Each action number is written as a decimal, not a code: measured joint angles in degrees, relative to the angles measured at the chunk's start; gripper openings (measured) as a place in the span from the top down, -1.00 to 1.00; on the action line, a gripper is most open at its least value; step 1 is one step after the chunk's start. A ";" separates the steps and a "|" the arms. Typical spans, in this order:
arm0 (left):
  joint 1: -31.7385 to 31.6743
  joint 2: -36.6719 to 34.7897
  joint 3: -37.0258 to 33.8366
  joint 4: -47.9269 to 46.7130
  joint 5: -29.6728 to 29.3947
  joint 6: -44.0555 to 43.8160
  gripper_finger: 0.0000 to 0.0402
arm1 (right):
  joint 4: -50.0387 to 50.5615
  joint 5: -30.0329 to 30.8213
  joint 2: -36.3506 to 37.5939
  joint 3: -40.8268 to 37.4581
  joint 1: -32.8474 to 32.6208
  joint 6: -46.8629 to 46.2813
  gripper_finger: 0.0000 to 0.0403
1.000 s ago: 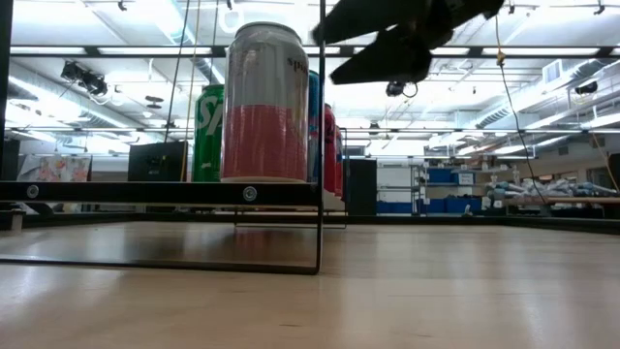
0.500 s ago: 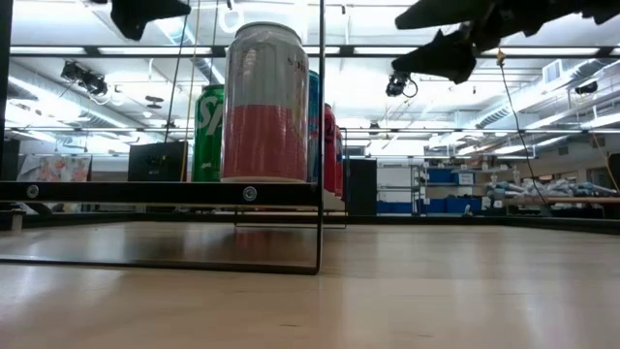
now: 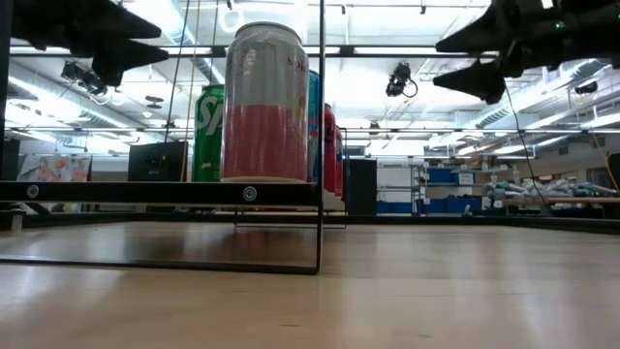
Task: Place canned beverage on shelf
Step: Return to Home Position
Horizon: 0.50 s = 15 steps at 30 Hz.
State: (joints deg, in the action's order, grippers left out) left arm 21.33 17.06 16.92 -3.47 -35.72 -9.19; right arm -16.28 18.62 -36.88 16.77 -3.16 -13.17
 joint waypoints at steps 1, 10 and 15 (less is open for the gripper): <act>-0.31 -1.53 -0.60 0.00 0.03 -0.02 -0.18 | 0.41 -0.50 1.22 -0.50 0.89 -0.10 -0.81; -0.65 -10.93 -4.79 -4.34 0.00 -0.68 -0.18 | 5.99 -3.87 10.62 -3.91 6.24 0.04 -0.81; -0.64 -13.29 -5.37 -6.31 -0.03 -1.57 -0.18 | 10.34 -6.93 16.07 -4.06 8.98 2.27 -0.76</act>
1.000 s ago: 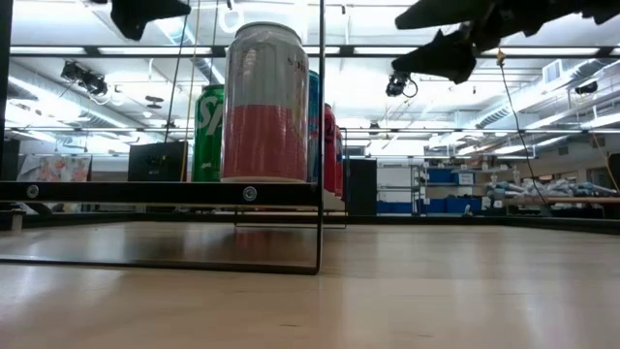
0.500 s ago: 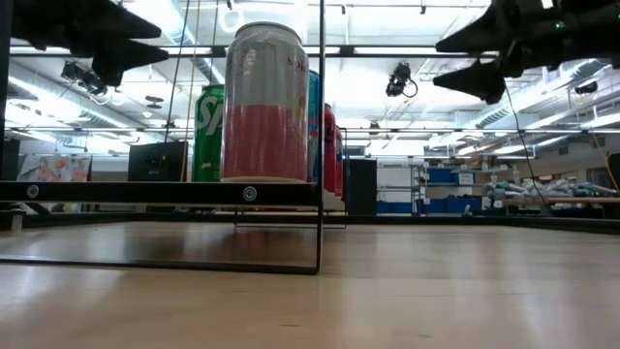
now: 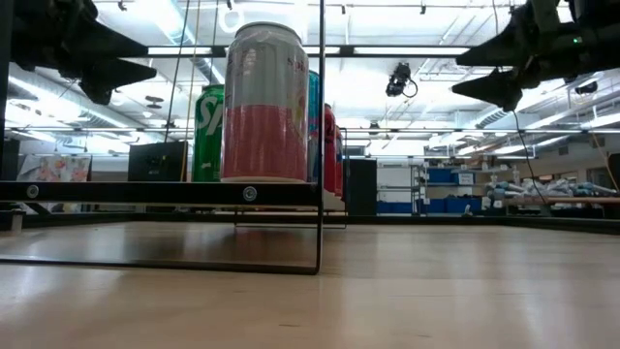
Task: Place canned beverage on shelf
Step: Return to Home Position
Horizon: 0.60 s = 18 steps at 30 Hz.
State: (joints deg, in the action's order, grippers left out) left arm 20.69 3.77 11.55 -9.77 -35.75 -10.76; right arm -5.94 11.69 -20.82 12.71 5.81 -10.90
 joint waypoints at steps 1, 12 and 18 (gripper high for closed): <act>0.00 -0.31 0.00 -0.47 0.00 -0.01 -0.18 | 1.01 -0.38 1.34 0.00 0.58 0.44 -0.75; 0.00 -2.08 -0.16 -7.04 -0.93 -0.10 -0.18 | 4.30 -2.06 10.76 -0.06 5.50 3.05 -0.73; -0.03 -1.71 -6.51 -3.25 -4.00 1.31 -0.18 | -4.61 -0.82 11.45 -6.66 7.37 2.28 -0.73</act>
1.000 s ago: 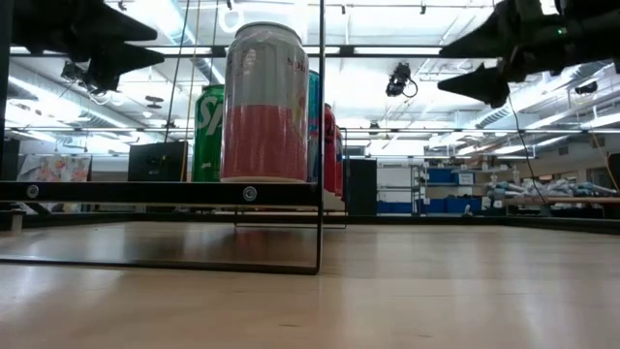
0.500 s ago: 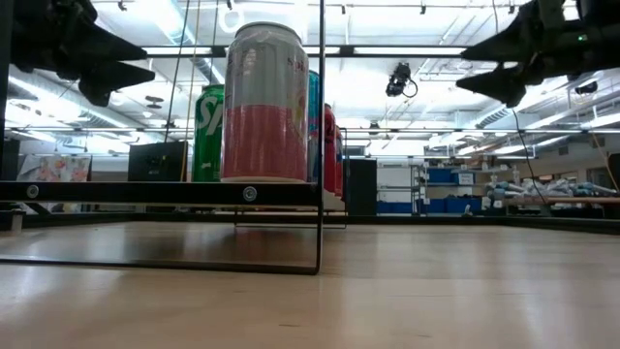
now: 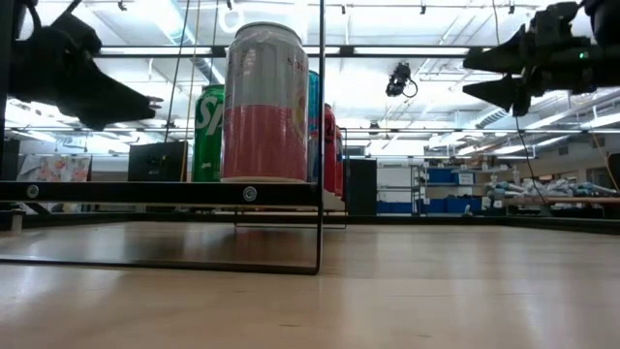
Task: Place canned beverage on shelf
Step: Return to Home Position
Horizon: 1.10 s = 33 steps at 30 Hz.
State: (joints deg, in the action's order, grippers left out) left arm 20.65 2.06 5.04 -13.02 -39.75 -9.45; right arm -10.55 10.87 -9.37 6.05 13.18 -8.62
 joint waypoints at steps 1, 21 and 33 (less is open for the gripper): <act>0.02 0.44 0.13 0.18 0.12 0.19 -0.18 | -2.41 -0.01 0.04 -1.30 0.43 -0.38 -0.73; -0.01 -0.19 0.19 3.81 -3.58 -2.80 -0.18 | -7.80 18.91 2.99 -4.25 2.46 2.40 -0.73; -0.01 -0.19 0.19 3.79 -3.54 -2.84 -0.19 | -7.80 18.91 2.97 -4.23 2.46 2.39 -0.73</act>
